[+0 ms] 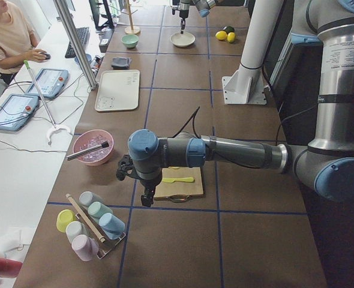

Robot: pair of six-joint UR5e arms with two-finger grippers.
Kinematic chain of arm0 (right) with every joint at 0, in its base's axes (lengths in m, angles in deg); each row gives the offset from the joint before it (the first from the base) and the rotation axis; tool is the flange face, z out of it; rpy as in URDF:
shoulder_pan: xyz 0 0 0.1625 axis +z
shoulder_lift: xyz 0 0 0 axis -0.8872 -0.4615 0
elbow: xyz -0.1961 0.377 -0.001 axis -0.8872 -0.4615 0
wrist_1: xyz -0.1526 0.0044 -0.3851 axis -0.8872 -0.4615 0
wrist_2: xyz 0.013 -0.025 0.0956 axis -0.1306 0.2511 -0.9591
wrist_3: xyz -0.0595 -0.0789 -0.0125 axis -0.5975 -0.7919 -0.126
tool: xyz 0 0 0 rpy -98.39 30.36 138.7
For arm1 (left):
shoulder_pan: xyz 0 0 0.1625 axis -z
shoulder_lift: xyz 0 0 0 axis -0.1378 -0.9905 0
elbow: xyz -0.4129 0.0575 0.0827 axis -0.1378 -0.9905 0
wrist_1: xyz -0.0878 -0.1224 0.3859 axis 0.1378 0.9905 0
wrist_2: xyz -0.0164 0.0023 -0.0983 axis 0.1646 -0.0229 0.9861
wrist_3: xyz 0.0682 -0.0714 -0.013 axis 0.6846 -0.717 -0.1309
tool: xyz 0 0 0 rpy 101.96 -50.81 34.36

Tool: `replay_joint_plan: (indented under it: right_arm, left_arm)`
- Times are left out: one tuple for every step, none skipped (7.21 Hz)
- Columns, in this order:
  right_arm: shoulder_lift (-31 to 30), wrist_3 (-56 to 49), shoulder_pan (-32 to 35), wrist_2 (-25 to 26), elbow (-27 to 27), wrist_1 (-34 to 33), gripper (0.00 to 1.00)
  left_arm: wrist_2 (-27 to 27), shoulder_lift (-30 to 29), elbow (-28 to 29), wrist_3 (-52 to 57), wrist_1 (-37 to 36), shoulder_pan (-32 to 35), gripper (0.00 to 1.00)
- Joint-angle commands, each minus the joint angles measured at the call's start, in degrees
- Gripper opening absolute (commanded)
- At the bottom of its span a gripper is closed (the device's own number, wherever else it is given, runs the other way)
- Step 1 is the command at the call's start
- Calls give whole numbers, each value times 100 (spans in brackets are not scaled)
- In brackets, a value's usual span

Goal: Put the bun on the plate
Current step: 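Grasp the rim of the white plate with the right gripper, then drag the white plate with the right gripper to the table center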

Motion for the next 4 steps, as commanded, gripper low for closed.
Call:
replay_joint_plan:
  right_arm:
    - [574, 35, -13, -137, 335, -49, 0]
    - [1039, 322, -31, -189, 406, -528, 2]
    - [1531, 1021, -257, -312, 441, -846, 2]
    - [1919, 1776, -634, -121, 424, -858, 0]
  left_arm:
    - [4, 0, 1, 0, 12, 0, 100]
    - [4, 0, 1, 0, 12, 0, 100]
    - [4, 0, -8, 0, 12, 0, 100]
    - [4, 0, -43, 0, -6, 0, 100]
